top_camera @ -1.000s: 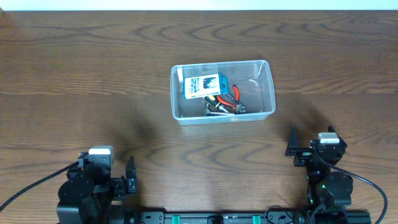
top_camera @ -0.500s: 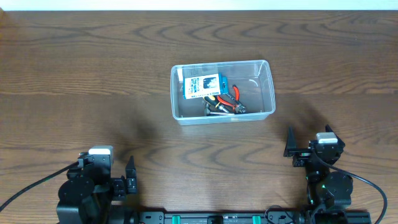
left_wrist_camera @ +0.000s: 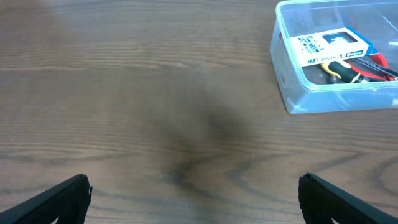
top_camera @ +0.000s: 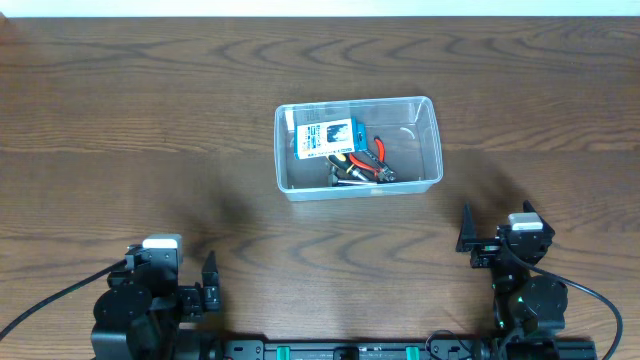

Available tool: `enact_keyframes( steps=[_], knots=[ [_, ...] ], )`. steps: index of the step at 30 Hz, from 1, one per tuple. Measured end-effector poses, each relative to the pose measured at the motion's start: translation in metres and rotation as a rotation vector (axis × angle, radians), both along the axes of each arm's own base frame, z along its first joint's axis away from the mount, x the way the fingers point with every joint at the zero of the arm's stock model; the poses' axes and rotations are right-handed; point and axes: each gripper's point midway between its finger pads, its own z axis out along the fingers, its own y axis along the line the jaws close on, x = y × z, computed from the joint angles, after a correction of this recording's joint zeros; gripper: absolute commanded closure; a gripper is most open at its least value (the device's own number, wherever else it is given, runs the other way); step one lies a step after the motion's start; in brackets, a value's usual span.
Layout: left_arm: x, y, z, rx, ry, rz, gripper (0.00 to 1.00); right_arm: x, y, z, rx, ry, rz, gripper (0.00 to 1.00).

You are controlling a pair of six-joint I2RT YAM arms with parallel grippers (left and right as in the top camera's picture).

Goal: Pack container

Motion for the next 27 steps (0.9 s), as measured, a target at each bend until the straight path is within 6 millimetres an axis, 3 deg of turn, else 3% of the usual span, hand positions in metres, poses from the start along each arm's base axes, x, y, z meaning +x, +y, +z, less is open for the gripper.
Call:
enact_keyframes(
  steps=[7,12,18,23,27],
  knots=[
    [0.004,-0.019,0.001,-0.069,-0.146,-0.095,0.02,0.000,0.000,0.000,0.000,0.000,0.000,0.01],
    [0.032,-0.027,-0.023,-0.078,-0.256,-0.134,0.02,0.000,0.000,-0.001,0.000,0.001,0.001,0.01],
    [0.072,-0.032,-0.036,-0.079,-0.423,-0.152,0.02,0.000,0.001,-0.001,0.000,0.000,0.003,0.01],
    [0.085,-0.035,-0.060,-0.076,-0.451,-0.164,0.02,0.000,0.001,-0.001,0.000,0.000,0.003,0.01],
    [0.085,-0.041,-0.058,-0.060,-0.472,-0.210,0.02,0.000,0.001,0.000,0.001,-0.002,0.003,0.01]
  ],
)
